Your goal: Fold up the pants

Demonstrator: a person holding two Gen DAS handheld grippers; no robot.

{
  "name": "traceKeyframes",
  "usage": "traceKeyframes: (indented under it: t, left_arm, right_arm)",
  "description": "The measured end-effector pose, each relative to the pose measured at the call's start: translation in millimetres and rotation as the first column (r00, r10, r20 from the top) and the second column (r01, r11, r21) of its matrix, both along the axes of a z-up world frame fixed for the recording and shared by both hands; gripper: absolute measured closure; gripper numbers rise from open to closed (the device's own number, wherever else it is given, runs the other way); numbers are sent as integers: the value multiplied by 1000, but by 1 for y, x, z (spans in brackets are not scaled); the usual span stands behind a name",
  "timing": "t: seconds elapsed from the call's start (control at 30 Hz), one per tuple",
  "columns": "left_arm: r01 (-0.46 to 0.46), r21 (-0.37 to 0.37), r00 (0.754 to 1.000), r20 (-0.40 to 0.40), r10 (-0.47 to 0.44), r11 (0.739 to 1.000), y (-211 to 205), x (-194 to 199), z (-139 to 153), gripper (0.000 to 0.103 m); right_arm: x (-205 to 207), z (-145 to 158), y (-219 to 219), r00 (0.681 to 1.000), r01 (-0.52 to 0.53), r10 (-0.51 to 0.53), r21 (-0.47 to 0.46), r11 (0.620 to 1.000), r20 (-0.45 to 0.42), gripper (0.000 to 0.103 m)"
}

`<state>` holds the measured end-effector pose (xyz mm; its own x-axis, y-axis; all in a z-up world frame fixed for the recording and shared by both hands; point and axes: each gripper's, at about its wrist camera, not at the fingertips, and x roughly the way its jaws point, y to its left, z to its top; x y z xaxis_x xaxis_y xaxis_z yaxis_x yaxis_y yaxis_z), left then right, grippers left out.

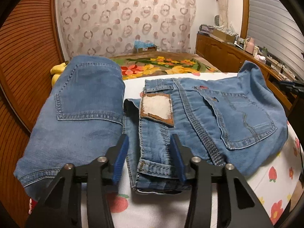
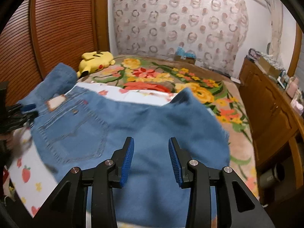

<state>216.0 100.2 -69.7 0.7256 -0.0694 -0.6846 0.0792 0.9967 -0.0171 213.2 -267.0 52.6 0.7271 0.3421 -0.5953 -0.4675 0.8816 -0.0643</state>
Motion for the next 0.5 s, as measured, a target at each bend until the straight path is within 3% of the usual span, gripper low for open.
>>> traceKeyframes:
  t: [0.2,0.5]
  left_arm:
    - [11,6,1000,-27,-11,1000,0,-6,-2,86]
    - [59,45,998,8,-59,997,-13,-37,22,92]
  right_arm:
    - [-3,-18,-18,999,4,-3,21,1000,-42,64]
    - [-32,-27,-25,999,7,-4,72,997,-47,64]
